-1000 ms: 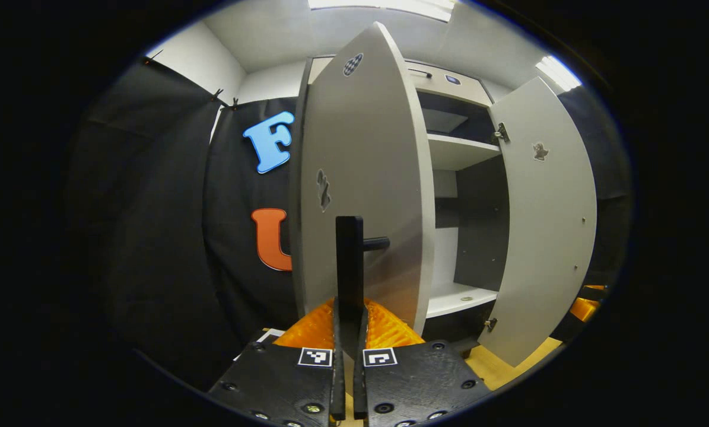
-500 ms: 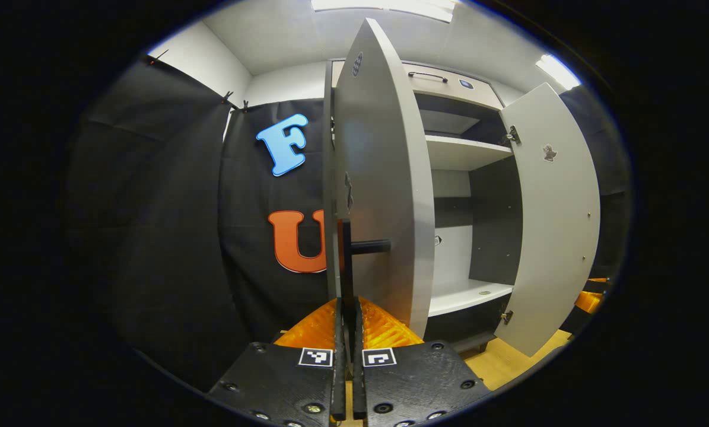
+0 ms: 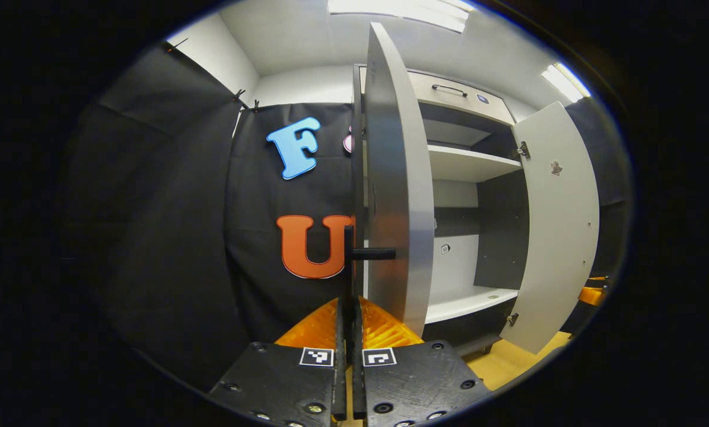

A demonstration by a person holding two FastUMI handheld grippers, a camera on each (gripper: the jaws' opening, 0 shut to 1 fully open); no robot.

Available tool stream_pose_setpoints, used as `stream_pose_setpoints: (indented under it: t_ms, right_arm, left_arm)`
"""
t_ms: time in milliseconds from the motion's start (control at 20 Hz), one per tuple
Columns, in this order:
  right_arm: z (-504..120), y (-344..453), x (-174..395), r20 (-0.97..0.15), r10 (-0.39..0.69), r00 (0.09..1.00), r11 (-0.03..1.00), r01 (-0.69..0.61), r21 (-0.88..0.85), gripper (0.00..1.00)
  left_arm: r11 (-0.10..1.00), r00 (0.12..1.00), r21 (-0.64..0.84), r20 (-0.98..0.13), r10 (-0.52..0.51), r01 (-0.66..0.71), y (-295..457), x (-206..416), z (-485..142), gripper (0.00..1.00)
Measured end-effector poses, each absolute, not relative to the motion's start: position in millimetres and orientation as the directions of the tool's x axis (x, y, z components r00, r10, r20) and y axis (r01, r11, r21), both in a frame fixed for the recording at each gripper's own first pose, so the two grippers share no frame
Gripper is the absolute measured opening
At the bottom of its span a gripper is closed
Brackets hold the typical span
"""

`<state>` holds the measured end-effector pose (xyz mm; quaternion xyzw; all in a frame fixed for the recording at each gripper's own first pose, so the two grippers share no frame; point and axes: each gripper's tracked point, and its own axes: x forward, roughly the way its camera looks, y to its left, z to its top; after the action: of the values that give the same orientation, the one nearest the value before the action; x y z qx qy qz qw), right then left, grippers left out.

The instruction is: Open the right door of the double-door shoe cabinet with the right hand, and open the left door with the left hand.

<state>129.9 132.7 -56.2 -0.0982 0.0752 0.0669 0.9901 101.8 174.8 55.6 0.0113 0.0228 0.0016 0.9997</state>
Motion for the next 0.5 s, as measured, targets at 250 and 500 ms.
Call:
stream_pose_setpoints:
  t_ms: [250, 500]
  right_arm:
    - [-58, 128, 130, -0.161, 0.100, 0.982, 0.970, -0.132, -0.206, 0.86]
    - [-62, 132, 136, -0.161, 0.095, 0.982, 0.977, -0.123, -0.175, 0.86]
  left_arm:
    - [0.998, 0.998, 0.019, -0.021, 0.066, -0.066, 177, 55, 47, 0.03]
    - [0.995, 0.998, -0.095, -0.061, 0.021, -0.026, 104, 28, 20, 0.00]
